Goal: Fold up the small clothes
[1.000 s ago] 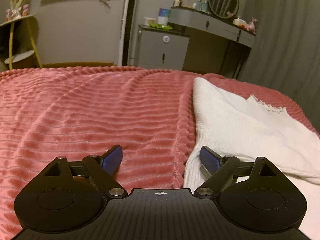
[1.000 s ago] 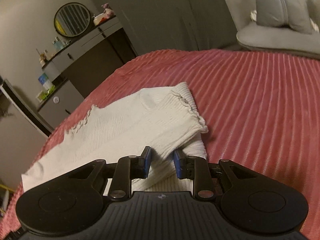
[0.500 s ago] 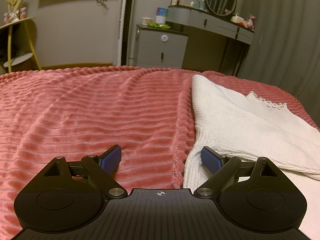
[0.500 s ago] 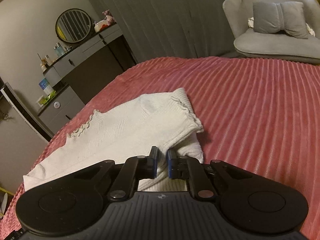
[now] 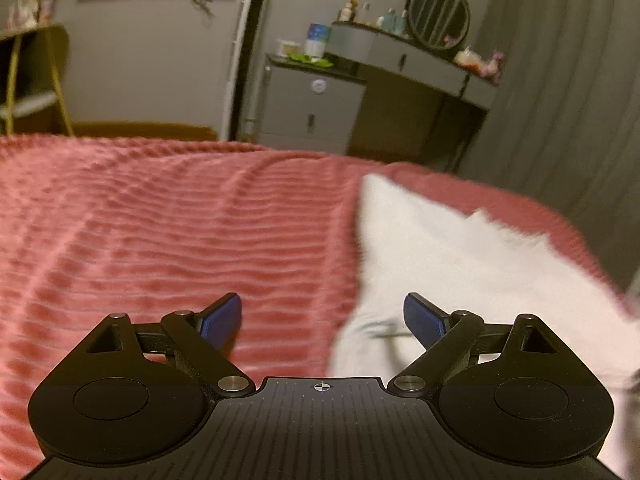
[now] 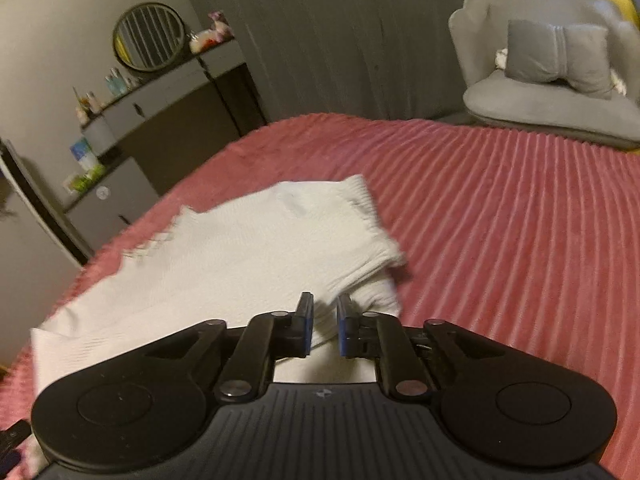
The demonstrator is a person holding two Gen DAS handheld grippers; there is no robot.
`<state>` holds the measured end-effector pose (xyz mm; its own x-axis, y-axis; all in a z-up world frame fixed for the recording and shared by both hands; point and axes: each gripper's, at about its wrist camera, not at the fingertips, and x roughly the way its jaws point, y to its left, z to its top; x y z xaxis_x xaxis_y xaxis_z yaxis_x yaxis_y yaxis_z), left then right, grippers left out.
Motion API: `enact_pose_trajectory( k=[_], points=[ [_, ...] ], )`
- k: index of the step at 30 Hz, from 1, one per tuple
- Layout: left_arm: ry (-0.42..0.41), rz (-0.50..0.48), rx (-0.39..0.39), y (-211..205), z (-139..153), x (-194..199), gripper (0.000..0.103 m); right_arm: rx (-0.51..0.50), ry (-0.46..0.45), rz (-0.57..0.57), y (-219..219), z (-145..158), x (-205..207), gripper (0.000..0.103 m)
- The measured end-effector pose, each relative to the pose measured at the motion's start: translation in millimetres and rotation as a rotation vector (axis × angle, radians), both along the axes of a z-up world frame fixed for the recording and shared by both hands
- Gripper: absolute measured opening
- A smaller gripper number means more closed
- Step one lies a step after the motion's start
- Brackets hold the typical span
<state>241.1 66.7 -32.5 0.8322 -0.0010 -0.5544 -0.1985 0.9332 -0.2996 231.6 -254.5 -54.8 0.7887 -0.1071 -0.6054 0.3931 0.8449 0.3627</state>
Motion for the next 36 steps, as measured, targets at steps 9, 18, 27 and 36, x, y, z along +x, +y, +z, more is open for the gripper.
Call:
enact_pose_trajectory(
  k=[9,18,27,36],
  points=[
    [-0.004,-0.149,-0.208,-14.0,-7.8,6.7,0.093,0.322,-0.034,0.046,7.2,-27.0,6.2,0.028],
    [0.031,-0.098,-0.315,6.3,-25.5,21.4,0.096,0.278,-0.015,0.062,8.9,-34.1,22.6,0.016],
    [0.012,-0.119,-0.188,-1.6,-31.5,22.1,0.089,0.164,0.004,0.099,17.3,-38.6,20.3,0.013],
    [0.096,-0.193,0.003,-14.9,-7.2,-29.0,0.098,-0.099,0.161,0.216,29.3,-1.1,-32.9,0.032]
  ],
)
